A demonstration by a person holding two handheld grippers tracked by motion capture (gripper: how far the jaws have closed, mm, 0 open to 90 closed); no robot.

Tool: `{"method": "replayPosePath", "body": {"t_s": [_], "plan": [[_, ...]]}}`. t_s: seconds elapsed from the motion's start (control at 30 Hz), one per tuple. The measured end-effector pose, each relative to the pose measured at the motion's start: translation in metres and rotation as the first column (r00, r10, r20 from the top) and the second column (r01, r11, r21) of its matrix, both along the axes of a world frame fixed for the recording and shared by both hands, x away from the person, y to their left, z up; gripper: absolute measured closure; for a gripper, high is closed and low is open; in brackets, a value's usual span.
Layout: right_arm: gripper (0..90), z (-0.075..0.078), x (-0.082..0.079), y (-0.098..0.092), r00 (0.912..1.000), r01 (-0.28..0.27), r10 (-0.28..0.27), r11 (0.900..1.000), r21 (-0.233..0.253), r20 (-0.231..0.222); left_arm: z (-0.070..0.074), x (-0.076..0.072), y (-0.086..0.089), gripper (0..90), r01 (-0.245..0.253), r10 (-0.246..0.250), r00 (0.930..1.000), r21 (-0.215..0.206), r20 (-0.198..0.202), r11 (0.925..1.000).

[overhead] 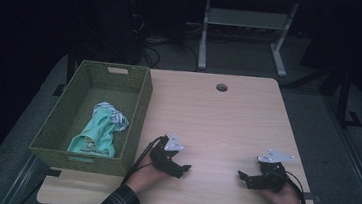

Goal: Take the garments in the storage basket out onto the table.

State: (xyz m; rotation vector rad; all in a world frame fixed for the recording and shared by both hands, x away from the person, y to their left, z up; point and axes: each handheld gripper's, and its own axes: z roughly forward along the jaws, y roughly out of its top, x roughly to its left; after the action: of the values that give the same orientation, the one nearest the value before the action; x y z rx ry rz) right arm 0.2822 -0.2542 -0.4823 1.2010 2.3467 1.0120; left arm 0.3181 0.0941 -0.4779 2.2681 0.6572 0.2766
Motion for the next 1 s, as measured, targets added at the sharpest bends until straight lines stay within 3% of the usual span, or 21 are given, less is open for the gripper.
{"method": "replayPosePath", "body": {"t_s": [0.43,1.0], "plan": [[7.7,0.0,0.001,0.0,1.0,-0.007,0.007,1.0,-0.003,0.001,0.006,0.002,0.0,13.4,0.023,-0.021,0.9991,0.051,-0.037,0.9984],[7.7,0.0,0.001,0.0,1.0,-0.007,0.007,1.0,-0.003,0.002,0.012,0.004,0.007,13.7,-0.003,0.004,0.9995,0.032,-0.033,0.9995]]}}
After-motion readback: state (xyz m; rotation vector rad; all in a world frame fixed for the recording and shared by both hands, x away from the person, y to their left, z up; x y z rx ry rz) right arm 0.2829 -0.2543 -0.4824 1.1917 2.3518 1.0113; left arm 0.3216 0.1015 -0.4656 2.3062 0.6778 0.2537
